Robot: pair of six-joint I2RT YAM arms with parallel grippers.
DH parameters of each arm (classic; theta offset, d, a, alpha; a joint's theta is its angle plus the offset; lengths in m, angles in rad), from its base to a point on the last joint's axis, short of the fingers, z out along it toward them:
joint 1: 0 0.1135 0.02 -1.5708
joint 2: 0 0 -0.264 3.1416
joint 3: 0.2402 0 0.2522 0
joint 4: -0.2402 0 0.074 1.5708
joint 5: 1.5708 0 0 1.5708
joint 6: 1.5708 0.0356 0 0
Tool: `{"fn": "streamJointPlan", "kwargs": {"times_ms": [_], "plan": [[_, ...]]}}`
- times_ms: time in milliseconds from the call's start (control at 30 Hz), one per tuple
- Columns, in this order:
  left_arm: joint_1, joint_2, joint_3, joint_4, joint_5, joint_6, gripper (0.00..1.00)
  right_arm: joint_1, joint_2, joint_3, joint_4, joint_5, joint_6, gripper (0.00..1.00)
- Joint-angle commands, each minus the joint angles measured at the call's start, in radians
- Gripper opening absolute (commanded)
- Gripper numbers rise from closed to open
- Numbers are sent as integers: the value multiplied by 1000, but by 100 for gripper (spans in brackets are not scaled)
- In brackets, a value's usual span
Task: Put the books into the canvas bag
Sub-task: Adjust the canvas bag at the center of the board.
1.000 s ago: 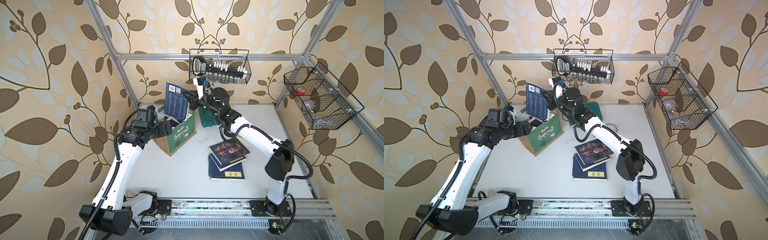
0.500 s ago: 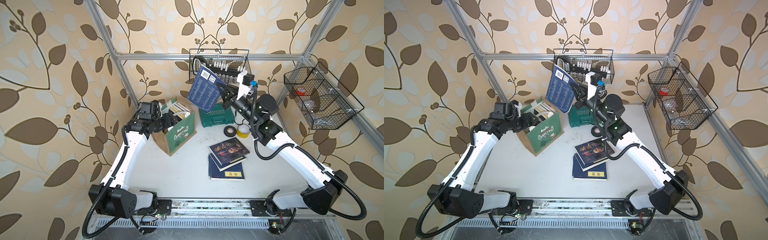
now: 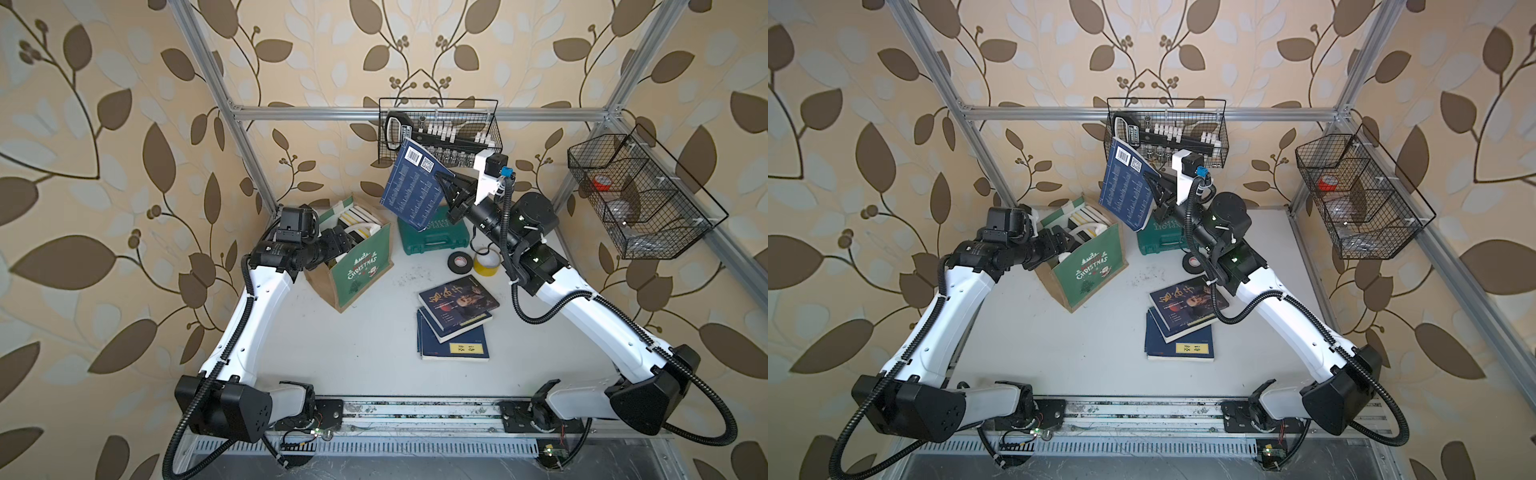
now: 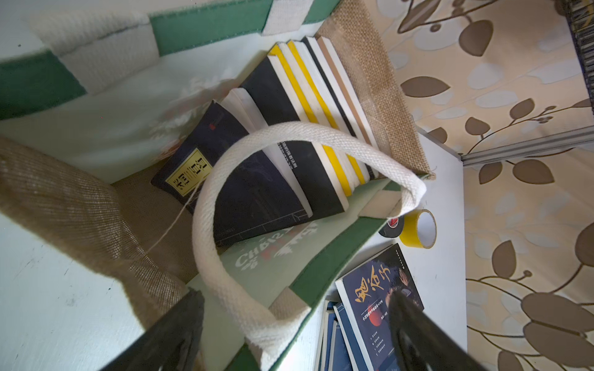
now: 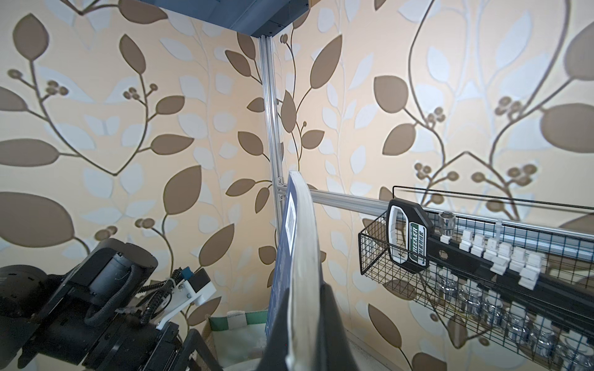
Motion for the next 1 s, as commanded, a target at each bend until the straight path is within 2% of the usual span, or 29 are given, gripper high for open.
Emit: {"fn": "streamJointPlan", "kwargs": {"times_ms": [0, 200, 300, 433, 600, 733, 800, 900, 967], "plan": [[9, -9, -4, -2, 22, -20, 89, -1, -17, -2, 44, 7, -9, 0], [11, -3, -53, 46, 40, -71, 86, -1, -14, -12, 49, 0, 2, 0], [13, 8, -78, 83, 50, -97, 79, -1, -19, -20, 50, 2, 3, 0], [15, 9, -95, 133, 57, -123, 59, -1, -37, -33, 43, 12, -9, 0], [15, 17, -89, 160, 73, -130, 41, -3, -60, -58, 34, 21, -25, 0], [15, 16, -88, 170, 95, -129, 17, -3, -72, -73, 34, 24, -25, 0], [15, 9, -91, 182, 103, -128, 10, -3, -77, -78, 35, 26, -26, 0], [15, 4, -113, 242, 161, -121, 9, -4, -79, -84, 37, 24, -25, 0], [15, 26, -99, 233, 207, -119, 19, -4, -80, -88, 39, 22, -24, 0]]}}
